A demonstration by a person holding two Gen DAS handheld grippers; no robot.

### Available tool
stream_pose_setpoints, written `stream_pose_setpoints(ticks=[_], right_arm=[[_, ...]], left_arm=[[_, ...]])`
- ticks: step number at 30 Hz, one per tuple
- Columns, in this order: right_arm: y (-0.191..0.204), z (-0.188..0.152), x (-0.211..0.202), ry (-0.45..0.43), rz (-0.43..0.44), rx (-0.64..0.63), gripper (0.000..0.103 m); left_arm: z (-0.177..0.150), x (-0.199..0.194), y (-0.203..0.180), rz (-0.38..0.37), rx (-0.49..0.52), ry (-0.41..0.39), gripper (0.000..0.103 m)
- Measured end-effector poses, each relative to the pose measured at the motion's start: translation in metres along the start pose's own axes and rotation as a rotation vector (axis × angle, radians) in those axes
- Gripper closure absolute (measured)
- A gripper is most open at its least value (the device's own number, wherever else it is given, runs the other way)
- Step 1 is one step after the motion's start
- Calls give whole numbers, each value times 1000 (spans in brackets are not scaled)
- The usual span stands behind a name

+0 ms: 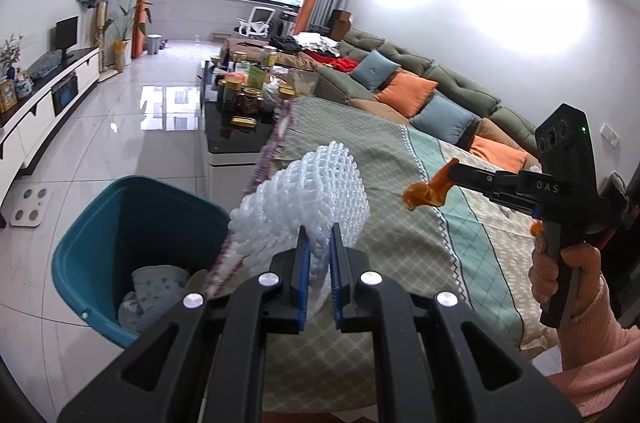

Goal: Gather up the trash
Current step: 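Carry the white foam net and orange peel over the teal bin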

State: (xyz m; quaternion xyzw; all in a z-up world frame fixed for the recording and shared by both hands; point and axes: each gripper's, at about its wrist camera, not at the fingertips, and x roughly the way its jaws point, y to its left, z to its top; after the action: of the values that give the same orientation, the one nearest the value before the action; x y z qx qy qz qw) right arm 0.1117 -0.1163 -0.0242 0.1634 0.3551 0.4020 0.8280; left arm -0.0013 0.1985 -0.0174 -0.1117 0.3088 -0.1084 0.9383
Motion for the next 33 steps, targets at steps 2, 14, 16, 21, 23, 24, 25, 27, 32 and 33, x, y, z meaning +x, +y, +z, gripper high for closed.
stream_pose_setpoints(ticks=[2,14,16,21,23,24,25,27,32,33], right_arm=[[6,2,6,7,10,-12,94],[38,6,42,57,63,-64,94],[44,8,48,64,69,-75,94],[56,10,62,83,82,-94,94],[60,9,68,90,84,-99,94],[62,9,70,93,85,-100,94],[65,10,74,97,87,-104,94],[69,11,79,103,89,-108,94],[79,10,92,121,99,-126,94],[79,9,93,124,101,-128,94]], left_arm=[[0,-4,6,13,-10,-9,93],[-2,-23,38,84,-74,-35,93],[-3,-24,42,96,-83,-36,93],[-5,-26,52,119,-101,-38,93],[-6,-27,56,130,-109,-37,93],[-7,-27,59,134,-112,-37,93],[-9,-28,60,139,-117,-36,93],[-10,-29,64,148,-127,-34,93],[-11,-30,71,166,-143,-30,93],[-10,-31,72,169,-144,-29,93]])
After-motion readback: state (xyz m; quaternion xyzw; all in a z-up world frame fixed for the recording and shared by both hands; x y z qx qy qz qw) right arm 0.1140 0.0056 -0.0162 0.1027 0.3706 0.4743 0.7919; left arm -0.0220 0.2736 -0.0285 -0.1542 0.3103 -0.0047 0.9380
